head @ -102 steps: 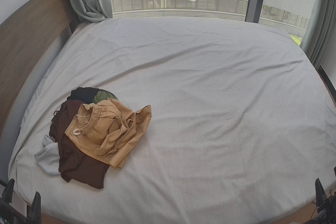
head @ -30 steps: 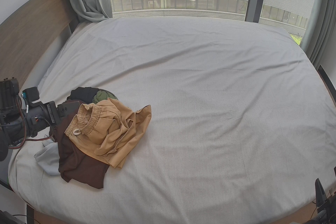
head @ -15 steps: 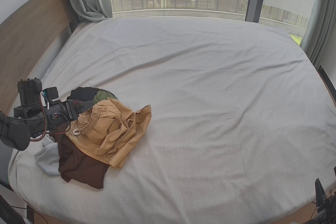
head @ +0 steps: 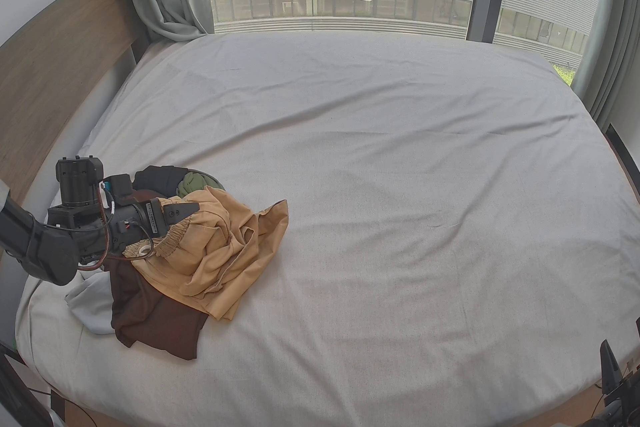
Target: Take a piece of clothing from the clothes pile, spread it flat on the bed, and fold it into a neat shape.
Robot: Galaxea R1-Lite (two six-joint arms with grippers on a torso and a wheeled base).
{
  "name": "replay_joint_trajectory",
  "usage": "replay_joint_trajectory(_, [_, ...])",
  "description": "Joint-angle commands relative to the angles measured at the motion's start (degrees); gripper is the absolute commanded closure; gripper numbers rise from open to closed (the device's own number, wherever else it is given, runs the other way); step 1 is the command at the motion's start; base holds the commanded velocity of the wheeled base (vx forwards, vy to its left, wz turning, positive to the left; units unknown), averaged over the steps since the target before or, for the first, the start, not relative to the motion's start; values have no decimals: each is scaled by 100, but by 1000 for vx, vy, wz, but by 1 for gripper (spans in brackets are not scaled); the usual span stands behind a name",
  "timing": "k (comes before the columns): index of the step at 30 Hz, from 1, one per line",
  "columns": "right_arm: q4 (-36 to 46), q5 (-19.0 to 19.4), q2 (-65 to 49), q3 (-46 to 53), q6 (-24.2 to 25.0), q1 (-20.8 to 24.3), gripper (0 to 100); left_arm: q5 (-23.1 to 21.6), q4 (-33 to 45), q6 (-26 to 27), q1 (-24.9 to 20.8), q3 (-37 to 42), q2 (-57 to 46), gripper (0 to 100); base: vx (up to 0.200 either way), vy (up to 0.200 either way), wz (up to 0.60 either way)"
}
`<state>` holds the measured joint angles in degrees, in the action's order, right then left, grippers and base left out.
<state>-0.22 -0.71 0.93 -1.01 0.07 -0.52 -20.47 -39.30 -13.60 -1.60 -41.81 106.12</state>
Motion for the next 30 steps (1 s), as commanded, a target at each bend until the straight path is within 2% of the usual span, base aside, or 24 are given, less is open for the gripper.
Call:
replay_joint_trajectory(1, [-4, 0, -75, 101, 1, 0, 0, -1, 2, -2, -7, -125, 155, 0, 0, 0, 0])
replay_joint_trajectory(18, [-4, 0, -75, 101, 1, 0, 0, 8, -51, 7, -174, -574, 831, 0, 0, 0, 0])
replay_joint_trajectory(30, [-13, 0, -75, 101, 1, 0, 0, 8, -535, 7, -209, -661, 1394, 0, 0, 0, 0])
